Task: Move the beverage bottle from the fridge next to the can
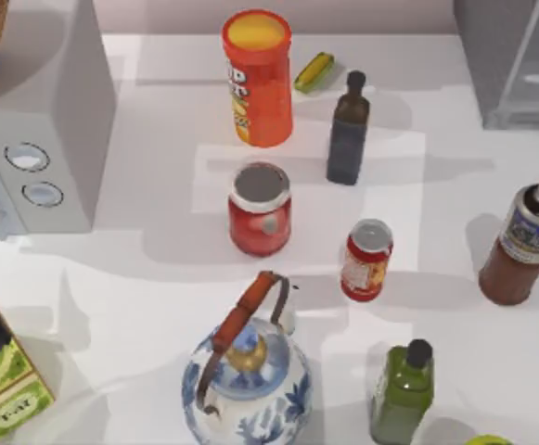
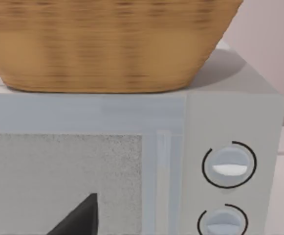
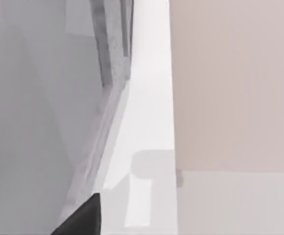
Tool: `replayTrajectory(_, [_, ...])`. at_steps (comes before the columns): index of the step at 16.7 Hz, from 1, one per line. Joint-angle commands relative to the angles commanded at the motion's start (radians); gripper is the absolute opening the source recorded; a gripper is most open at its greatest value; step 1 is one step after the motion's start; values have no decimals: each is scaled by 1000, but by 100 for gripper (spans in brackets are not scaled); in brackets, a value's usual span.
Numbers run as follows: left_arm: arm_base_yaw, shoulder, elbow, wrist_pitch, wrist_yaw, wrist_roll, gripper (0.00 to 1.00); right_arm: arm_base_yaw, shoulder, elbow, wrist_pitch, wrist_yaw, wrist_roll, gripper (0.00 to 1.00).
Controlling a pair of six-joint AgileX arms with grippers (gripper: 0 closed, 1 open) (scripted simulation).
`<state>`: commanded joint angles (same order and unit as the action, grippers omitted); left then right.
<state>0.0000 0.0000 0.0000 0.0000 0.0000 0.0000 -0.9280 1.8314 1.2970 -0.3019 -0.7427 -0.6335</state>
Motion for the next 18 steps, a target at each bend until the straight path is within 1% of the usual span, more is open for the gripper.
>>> replayTrajectory(5, [0,0,0,0,0,0,100,-10,-7,-10,4,2,-1,100])
replayTrajectory(8, [0,0,0,0,0,0,100,52,-18,-30,29,57,48,100])
replayTrajectory(10, [0,0,0,0,0,0,100,144,-34,-57,63,129,110,100])
replayTrajectory(13, [0,0,0,0,0,0,100,328,-69,-113,130,271,234,100])
replayTrajectory(18, [0,0,0,0,0,0,100,694,-148,-223,257,537,467,100])
